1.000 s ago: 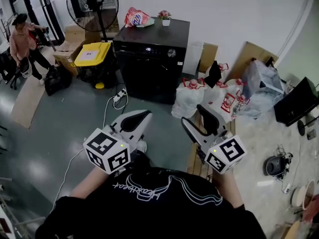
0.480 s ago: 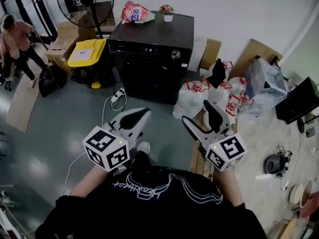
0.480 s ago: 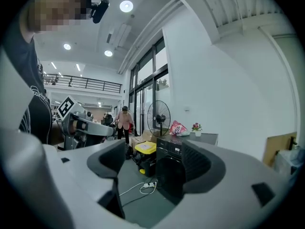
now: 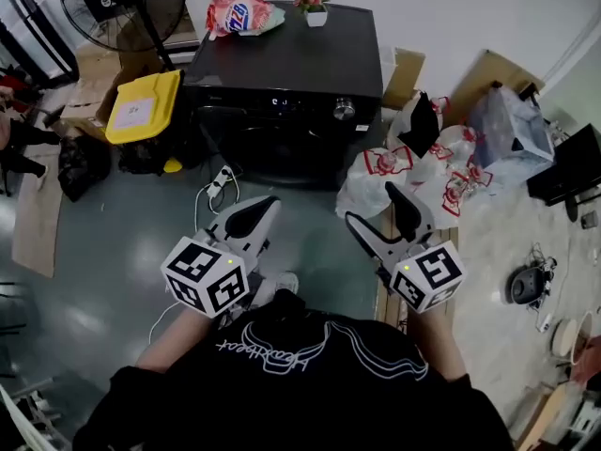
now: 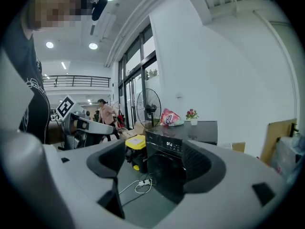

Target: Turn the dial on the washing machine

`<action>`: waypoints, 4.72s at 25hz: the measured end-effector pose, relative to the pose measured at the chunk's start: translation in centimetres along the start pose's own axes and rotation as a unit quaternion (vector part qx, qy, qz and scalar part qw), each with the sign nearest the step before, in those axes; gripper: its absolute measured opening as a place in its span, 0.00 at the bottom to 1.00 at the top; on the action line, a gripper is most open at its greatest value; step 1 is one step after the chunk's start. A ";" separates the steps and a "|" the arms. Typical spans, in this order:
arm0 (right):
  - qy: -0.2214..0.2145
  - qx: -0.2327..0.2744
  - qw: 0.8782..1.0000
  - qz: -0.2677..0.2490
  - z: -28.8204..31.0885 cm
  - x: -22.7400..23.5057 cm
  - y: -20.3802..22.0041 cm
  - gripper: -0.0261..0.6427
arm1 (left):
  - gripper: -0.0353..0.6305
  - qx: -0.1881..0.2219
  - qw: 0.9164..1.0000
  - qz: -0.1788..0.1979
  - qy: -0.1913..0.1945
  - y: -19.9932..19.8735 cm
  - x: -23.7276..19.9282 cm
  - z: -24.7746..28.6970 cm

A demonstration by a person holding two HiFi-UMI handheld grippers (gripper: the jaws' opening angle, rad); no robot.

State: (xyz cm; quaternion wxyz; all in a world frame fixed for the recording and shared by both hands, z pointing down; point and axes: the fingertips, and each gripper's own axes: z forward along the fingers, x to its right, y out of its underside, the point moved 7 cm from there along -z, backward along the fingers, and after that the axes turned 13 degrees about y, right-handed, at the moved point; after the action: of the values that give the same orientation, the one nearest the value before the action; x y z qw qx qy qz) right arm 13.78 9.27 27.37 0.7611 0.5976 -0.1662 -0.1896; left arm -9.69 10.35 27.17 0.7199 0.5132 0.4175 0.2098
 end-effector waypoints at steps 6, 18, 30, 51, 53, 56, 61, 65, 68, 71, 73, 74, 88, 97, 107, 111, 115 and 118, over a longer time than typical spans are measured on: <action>0.042 -0.026 0.999 0.007 7.2 1.8 1.6 0.58 | 0.06 -0.021 1.000 0.007 -0.001 -0.4 -7.8 2.3; 0.149 -0.038 0.988 -0.015 15.4 4.9 3.9 0.54 | 0.06 -0.039 0.999 -0.005 -0.011 0.7 -16.8 4.1; 0.207 -0.061 0.972 -0.088 22.5 8.2 7.3 0.52 | 0.06 -0.056 0.998 -0.018 -0.038 1.1 -20.1 6.1; 0.267 -0.096 0.945 -0.165 30.6 12.3 12.5 0.47 | 0.06 -0.077 0.993 -0.058 -0.071 2.7 -24.4 9.7; 0.272 -0.096 0.943 -0.165 31.0 12.3 12.7 0.47 | 0.06 -0.079 0.992 -0.060 -0.073 2.9 -24.6 9.5; 0.278 -0.101 0.942 -0.159 31.1 12.3 13.1 0.47 | 0.06 -0.082 0.991 -0.066 -0.078 3.4 -24.7 9.0; 0.292 -0.098 0.939 -0.151 31.3 12.4 13.1 0.45 | 0.06 -0.084 0.990 -0.075 -0.090 3.6 -25.5 8.3; 0.298 -0.097 0.938 -0.148 31.3 12.4 13.1 0.46 | 0.06 -0.080 0.989 -0.080 -0.097 3.5 -26.0 7.9; 0.299 -0.100 0.938 -0.147 31.2 12.5 13.1 0.46 | 0.06 -0.078 0.989 -0.082 -0.099 3.5 -26.1 7.8; 0.296 -0.100 0.940 -0.138 31.1 12.6 13.2 0.46 | 0.06 -0.076 0.989 -0.085 -0.098 3.8 -26.1 7.9; 0.294 -0.095 0.943 -0.126 31.2 12.6 13.3 0.46 | 0.06 -0.074 0.989 -0.088 -0.098 4.0 -26.1 7.9; 0.292 -0.093 0.945 -0.117 31.2 12.6 13.3 0.46 | 0.06 -0.074 0.988 -0.089 -0.097 4.1 -26.1 7.9; 0.281 -0.079 0.956 0.018 31.0 13.2 13.5 0.46 | 0.06 -0.074 0.988 -0.096 -0.093 4.2 -25.9 8.1; 0.254 -0.064 0.957 0.121 30.8 13.8 13.7 0.46 | 0.06 -0.073 0.988 -0.102 -0.095 4.2 -26.1 8.1; 0.221 -0.049 0.948 0.224 30.6 14.3 14.1 0.46 | 0.06 -0.074 0.987 -0.107 -0.094 4.3 -25.9 8.1; 0.202 -0.043 0.940 0.272 30.5 14.5 14.3 0.46 | 0.06 -0.073 0.987 -0.112 -0.094 4.5 -25.7 8.0; 0.171 -0.027 0.911 0.374 30.4 14.8 14.6 0.46 | 0.06 -0.075 0.986 -0.115 -0.095 4.7 -25.7 8.0; 0.158 -0.024 0.900 0.405 30.4 14.9 14.7 0.46 | 0.06 -0.076 0.986 -0.116 -0.096 4.8 -25.6 7.9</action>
State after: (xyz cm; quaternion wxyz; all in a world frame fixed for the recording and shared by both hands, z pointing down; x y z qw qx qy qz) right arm 13.49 -20.58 49.11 0.8025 0.4825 -0.2669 0.2278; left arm -17.04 -10.93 42.38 0.8127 0.4233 0.3861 0.1060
